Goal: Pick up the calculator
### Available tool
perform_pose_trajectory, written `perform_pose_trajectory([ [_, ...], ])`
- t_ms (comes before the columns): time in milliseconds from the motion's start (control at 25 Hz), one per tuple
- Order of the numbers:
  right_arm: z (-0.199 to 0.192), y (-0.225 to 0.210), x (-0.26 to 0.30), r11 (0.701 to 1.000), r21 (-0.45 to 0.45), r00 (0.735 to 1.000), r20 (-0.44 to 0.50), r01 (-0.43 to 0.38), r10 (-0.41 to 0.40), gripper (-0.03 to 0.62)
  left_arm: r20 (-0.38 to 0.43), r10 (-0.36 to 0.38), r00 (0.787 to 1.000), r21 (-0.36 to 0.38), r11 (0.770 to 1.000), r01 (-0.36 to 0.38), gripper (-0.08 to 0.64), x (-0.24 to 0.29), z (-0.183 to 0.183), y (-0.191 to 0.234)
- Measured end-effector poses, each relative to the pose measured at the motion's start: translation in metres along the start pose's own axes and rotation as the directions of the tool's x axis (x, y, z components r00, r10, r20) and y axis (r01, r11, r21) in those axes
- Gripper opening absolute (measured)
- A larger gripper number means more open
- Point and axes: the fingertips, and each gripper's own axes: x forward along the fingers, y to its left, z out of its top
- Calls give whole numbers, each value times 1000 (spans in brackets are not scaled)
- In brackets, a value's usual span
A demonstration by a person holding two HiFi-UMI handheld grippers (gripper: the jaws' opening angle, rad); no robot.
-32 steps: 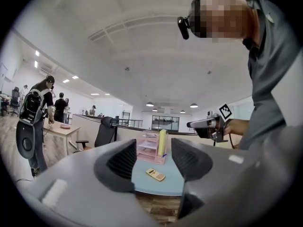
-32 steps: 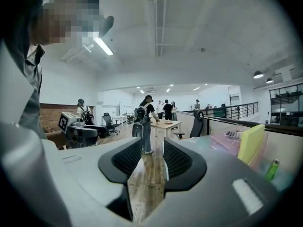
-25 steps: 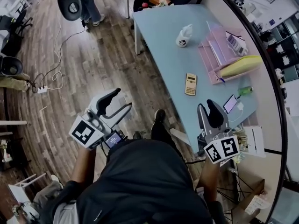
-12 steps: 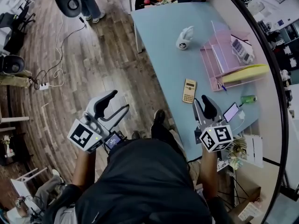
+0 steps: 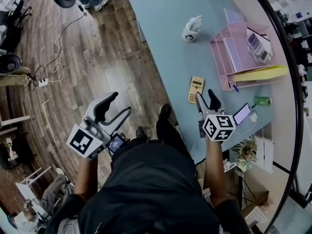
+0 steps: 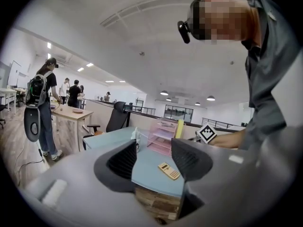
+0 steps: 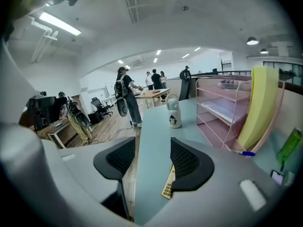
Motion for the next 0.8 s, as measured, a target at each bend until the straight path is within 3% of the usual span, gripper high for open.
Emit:
perform_pose_trajectory([
  [280, -46, -36, 37, 995, 69, 992, -105, 71, -63, 285, -39, 3, 999, -20, 1000, -4, 273, 17, -11, 5],
  [520, -86, -61, 63, 984, 77, 969, -201, 160, -142, 356, -70, 8, 998, -38, 999, -11, 273, 26, -23, 6],
  [800, -133, -83, 86, 972, 78, 935, -300, 222, -190, 368, -106, 27, 994, -67, 997, -35, 273, 33, -40, 8],
])
